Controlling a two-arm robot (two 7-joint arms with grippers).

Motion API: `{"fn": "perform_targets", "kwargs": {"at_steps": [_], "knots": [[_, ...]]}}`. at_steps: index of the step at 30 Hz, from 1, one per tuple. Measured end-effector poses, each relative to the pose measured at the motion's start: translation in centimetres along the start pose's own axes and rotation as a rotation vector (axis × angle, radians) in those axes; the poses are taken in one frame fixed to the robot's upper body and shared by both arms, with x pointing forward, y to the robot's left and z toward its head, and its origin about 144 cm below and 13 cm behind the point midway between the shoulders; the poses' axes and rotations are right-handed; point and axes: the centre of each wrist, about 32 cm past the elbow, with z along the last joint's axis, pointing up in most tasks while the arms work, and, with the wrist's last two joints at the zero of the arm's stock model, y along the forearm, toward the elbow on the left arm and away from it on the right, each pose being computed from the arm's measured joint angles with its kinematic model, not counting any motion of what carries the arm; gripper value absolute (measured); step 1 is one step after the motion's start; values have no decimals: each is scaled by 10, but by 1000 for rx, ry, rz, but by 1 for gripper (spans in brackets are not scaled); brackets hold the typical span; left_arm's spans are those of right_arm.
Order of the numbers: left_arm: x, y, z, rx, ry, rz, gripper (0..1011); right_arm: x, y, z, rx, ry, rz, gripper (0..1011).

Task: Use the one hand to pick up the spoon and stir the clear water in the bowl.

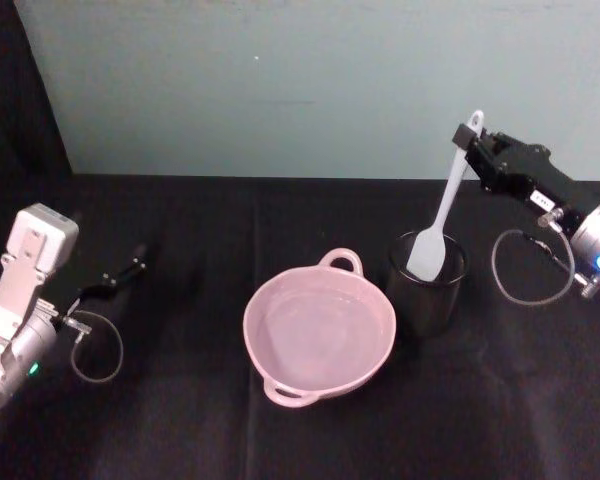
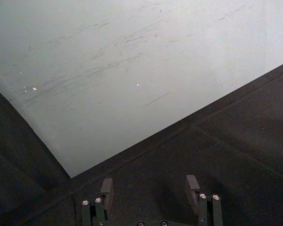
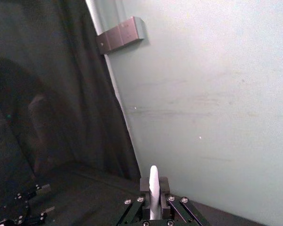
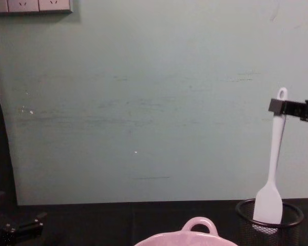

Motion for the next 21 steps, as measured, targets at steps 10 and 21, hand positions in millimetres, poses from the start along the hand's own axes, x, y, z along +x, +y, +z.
{"fn": "perform_targets", "kwargs": {"at_steps": [10, 21], "knots": [[0, 0, 0, 0, 0, 0, 1005, 9, -3, -25, -3, 92, -18, 124], [0, 0, 0, 0, 0, 0, 1005, 19, -2, -41, -21, 161, -25, 124]]}}
